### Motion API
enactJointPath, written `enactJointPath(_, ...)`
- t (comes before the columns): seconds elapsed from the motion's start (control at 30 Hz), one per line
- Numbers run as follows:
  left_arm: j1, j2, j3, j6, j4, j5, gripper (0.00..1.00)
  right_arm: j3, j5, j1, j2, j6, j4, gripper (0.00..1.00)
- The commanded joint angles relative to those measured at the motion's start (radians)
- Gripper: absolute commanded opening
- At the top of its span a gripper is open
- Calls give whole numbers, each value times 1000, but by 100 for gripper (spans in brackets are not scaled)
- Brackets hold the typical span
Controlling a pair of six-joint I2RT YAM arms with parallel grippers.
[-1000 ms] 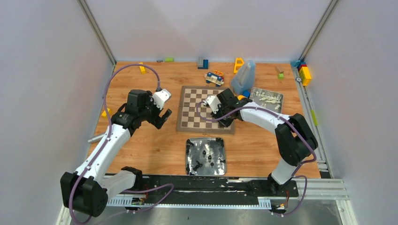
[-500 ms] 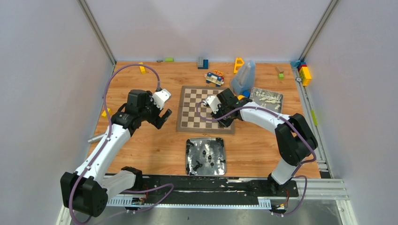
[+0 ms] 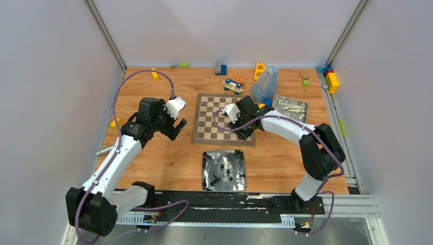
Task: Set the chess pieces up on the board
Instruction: Place the chess piece on the chessboard, then pick up the chess piece from the storage box.
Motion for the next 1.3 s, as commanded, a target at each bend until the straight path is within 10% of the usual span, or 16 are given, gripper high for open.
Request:
enactJointPath(0.0,7,-13,-5,-3,24,17,100,53,-10,-5,0,17,3,39)
enactJointPath(0.5,7,-12,-2,-8,29,8,100,-84,-222,61,-241,-11,-11,52)
enactJointPath(1.27,75,-6,13,-41,27,24,100,-69,-273,304,-9,-3,50,54)
